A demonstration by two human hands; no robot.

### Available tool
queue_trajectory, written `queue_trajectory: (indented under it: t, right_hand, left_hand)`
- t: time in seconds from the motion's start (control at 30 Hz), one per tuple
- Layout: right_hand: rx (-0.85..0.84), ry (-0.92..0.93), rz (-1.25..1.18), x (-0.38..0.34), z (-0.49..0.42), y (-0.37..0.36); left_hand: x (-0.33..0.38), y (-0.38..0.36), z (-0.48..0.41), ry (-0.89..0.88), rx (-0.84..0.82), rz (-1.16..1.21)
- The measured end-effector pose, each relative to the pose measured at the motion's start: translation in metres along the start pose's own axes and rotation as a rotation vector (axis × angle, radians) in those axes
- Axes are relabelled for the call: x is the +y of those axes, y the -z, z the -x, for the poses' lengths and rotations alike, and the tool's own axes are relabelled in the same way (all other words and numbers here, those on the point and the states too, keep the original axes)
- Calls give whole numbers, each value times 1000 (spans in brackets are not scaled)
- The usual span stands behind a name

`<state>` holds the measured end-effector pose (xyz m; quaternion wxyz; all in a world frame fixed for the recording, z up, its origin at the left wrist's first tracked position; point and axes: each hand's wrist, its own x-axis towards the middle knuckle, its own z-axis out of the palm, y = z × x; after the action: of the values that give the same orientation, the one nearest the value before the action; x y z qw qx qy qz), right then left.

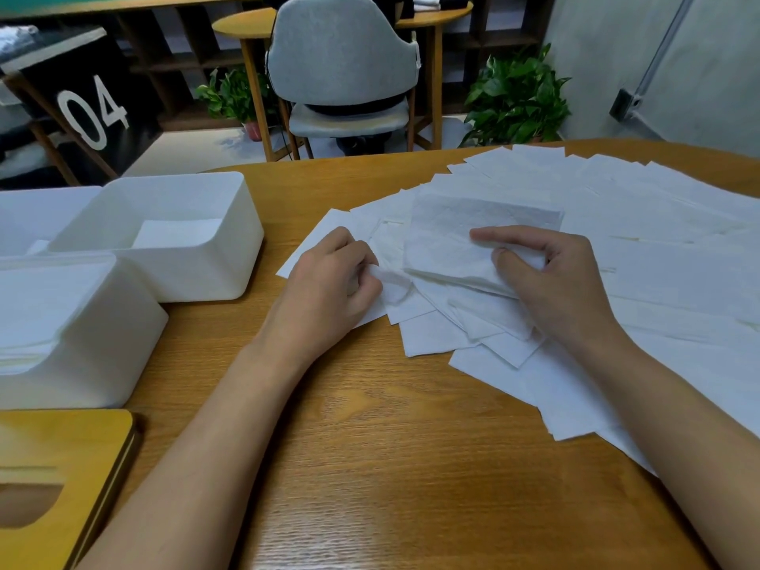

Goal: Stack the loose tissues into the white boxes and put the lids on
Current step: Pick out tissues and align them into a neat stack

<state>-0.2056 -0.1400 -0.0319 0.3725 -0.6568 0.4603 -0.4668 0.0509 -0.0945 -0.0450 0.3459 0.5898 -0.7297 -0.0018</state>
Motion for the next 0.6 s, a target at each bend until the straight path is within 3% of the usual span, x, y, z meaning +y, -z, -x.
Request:
queue_trajectory:
  t: [0.17, 0.43, 0.6]
  right_hand:
    - [-18, 31, 28, -4, 2, 1]
    - [-238, 221, 105, -5, 10, -1]
    - [-382, 150, -21, -9, 13, -2]
  left_hand:
    - [21, 7, 0, 13, 93, 143]
    - [48, 19, 2, 157, -35, 596]
    - [51, 18, 0, 222, -22, 667]
